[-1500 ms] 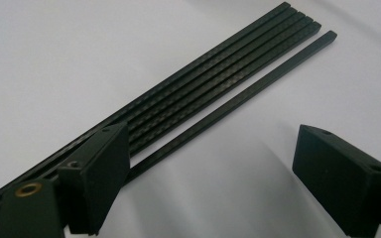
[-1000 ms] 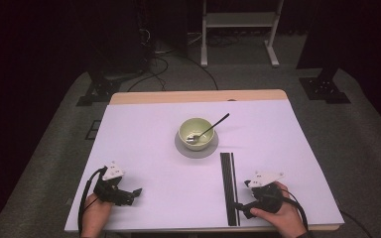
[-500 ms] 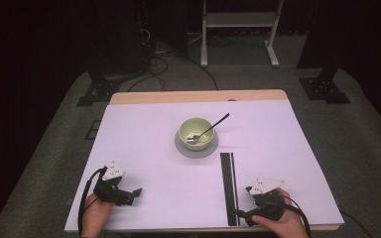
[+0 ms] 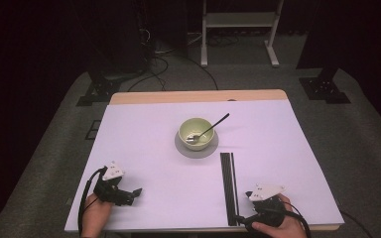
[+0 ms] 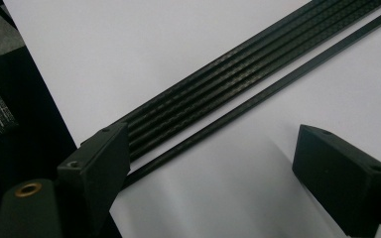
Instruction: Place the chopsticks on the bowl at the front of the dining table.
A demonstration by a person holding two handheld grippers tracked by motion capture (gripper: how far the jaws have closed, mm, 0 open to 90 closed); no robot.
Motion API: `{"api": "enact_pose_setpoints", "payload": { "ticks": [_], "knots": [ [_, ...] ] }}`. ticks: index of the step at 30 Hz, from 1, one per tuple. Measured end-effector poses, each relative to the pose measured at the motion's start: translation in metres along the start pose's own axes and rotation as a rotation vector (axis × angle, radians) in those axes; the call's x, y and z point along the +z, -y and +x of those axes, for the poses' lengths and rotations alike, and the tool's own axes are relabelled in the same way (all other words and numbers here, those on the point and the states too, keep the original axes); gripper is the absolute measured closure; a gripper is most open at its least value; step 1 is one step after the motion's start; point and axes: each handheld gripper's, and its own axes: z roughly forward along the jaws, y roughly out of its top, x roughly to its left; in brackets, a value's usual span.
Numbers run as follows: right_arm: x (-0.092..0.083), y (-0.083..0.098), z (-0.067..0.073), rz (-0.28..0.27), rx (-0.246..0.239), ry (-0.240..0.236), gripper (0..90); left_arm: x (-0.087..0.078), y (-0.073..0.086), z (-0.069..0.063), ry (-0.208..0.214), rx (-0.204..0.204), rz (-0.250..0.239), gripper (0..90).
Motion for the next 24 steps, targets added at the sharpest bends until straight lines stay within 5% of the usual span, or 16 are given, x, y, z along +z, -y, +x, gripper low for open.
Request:
{"api": "enact_pose_setpoints", "payload": {
  "ticks": [11,24],
  "knots": [
    [-0.002,0.003,0.004,0.014,-0.026,0.036,13.5,0.0,0.0,0.0,0.0,0.0,0.0,0.0],
    [-0.008,0.008,-0.008,0.019,-0.005,0.061,13.4,0.0,0.0,0.0,0.0,0.0,0.0,0.0]
  ]
}}
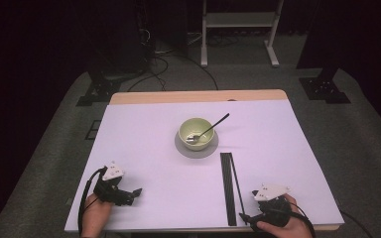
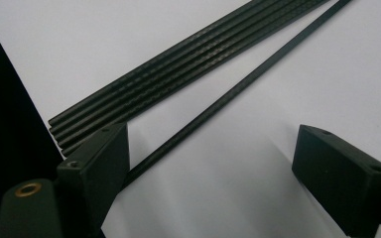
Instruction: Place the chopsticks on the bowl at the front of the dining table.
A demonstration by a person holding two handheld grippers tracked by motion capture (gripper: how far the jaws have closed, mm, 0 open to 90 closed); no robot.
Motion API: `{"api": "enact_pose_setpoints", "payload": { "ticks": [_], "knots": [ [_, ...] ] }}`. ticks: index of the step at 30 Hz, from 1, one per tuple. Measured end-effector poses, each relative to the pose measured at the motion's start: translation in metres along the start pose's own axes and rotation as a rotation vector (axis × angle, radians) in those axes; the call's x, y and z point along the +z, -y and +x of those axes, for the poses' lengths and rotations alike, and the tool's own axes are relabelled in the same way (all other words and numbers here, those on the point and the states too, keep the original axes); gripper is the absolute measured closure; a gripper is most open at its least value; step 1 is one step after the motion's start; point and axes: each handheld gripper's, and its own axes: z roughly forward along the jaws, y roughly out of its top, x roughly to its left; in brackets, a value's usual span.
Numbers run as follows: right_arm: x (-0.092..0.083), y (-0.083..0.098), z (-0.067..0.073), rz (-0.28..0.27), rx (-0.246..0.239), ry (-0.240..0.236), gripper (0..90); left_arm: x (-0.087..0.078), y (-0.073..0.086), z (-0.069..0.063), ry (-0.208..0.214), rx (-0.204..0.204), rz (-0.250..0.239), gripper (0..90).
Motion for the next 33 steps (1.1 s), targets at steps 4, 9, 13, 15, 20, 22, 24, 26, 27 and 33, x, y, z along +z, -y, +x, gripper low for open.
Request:
{"api": "enact_pose_setpoints", "payload": {
  "ticks": [4,9,13,15,20,22,24,26,27,33],
  "knots": [
    [-0.001,0.001,-0.002,0.004,0.004,0.005,13.4,0.0,0.0,0.0,0.0,0.0,0.0,0.0],
    [-0.003,0.003,-0.006,0.006,0.01,0.009,13.5,0.0,0.0,0.0,0.0,0.0,0.0,0.0],
    [-0.004,0.004,-0.008,0.007,0.012,0.011,13.5,0.0,0.0,0.0,0.0,0.0,0.0,0.0],
    [-0.004,0.004,-0.009,0.006,0.012,0.013,13.5,0.0,0.0,0.0,0.0,0.0,0.0,0.0],
    [-0.006,0.005,-0.012,0.007,0.017,0.014,13.5,0.0,0.0,0.0,0.001,0.0,0.0,0.0],
    [-0.007,0.005,-0.014,0.015,0.02,0.019,13.4,0.0,0.0,0.0,0.001,0.0,0.0,0.0],
    [-0.008,0.006,-0.016,0.02,0.022,0.024,13.4,0.0,0.0,0.0,0.0,0.0,0.0,0.0],
    [-0.009,0.007,-0.018,0.022,0.025,0.027,13.4,0.0,0.0,0.0,0.001,0.0,0.0,0.0],
    [-0.009,0.007,-0.018,0.022,0.025,0.027,13.4,0.0,0.0,0.0,0.001,0.0,0.0,0.0],
    [-0.011,0.009,-0.025,0.027,0.037,0.035,13.4,0.0,0.0,0.0,0.001,-0.001,0.0,0.0]
  ]
}}
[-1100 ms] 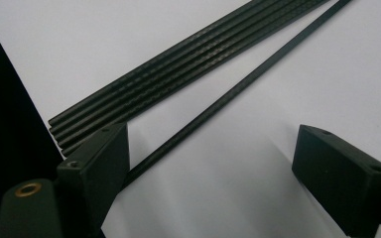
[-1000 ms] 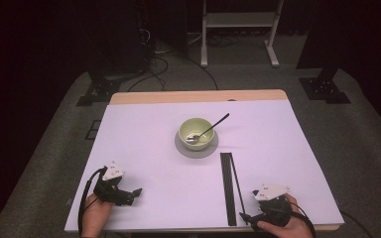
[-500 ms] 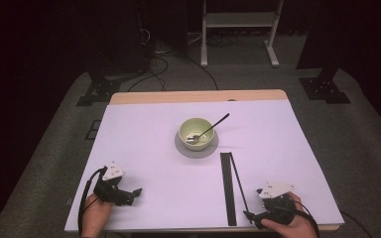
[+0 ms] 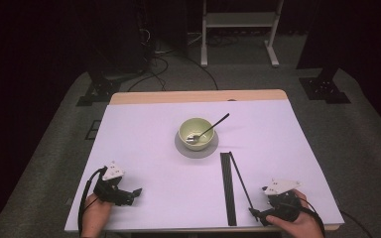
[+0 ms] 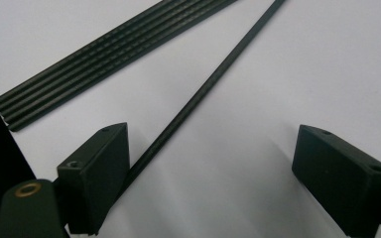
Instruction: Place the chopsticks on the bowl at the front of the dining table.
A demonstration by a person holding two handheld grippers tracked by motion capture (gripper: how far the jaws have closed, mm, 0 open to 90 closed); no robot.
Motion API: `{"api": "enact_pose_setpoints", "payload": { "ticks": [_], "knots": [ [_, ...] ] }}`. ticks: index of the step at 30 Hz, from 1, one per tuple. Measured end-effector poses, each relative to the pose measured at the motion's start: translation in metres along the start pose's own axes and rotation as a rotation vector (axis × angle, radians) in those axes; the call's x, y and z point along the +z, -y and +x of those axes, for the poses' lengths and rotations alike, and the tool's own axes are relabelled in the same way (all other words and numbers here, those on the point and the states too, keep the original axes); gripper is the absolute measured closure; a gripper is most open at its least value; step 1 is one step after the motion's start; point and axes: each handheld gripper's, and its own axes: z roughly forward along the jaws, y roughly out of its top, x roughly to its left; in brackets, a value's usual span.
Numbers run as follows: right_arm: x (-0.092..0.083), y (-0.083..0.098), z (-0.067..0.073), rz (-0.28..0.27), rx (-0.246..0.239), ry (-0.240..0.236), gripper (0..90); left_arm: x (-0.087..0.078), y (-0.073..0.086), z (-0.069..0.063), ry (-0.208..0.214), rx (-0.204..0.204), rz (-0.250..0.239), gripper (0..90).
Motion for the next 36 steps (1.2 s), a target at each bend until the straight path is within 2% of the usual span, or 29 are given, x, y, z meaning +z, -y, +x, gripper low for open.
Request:
{"api": "enact_pose_setpoints", "payload": {
  "ticks": [36],
  "knots": [
    [-0.01,0.01,-0.038,0.006,0.086,0.066,13.8,0.0,0.0,0.0,0.0,0.0,0.0,0.0]
  ]
}}
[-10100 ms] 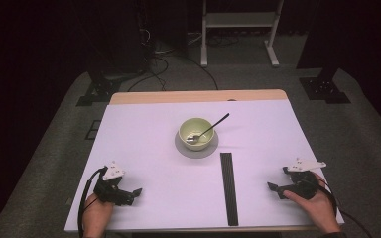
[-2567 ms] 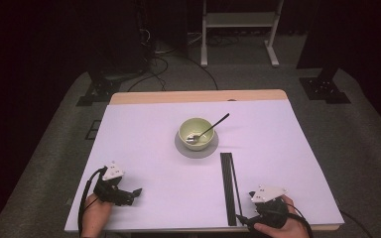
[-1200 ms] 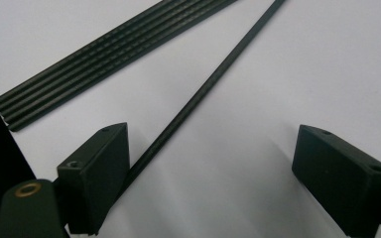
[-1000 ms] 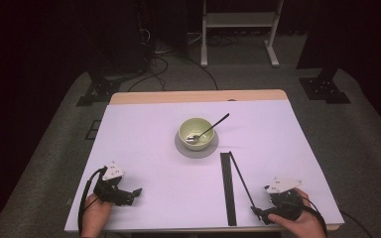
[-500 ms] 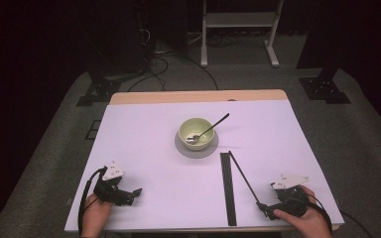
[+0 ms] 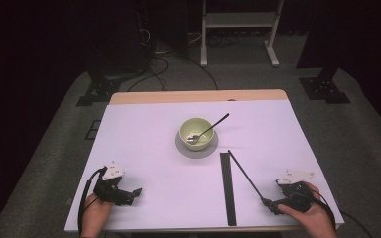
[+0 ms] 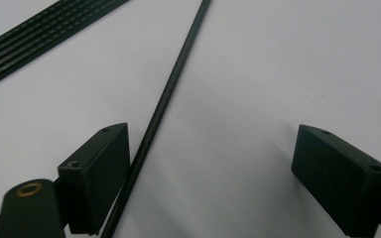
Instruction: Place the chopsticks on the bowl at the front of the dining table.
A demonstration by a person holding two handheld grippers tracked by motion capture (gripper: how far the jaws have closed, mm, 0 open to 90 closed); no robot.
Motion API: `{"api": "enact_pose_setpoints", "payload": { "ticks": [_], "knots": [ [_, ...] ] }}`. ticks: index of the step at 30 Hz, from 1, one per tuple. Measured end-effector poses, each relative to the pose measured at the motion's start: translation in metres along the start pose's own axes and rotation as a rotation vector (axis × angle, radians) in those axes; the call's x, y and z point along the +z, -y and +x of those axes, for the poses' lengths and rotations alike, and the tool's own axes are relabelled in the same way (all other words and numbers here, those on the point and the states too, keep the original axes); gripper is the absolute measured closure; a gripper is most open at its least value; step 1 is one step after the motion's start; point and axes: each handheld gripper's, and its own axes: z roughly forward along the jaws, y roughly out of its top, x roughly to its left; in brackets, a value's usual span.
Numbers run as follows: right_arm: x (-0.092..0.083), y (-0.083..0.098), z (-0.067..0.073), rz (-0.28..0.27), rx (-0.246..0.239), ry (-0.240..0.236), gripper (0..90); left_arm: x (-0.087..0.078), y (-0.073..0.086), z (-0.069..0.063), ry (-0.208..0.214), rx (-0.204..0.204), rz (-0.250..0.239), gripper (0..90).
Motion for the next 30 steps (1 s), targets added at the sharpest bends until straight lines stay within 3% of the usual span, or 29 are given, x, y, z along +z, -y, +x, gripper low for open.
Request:
{"api": "enact_pose_setpoints", "payload": {
  "ticks": [30],
  "knots": [
    [0.003,-0.003,-0.039,-0.015,0.054,0.048,14.1,0.0,0.0,0.0,0.001,-0.001,0.0,0.0]
  ]
}}
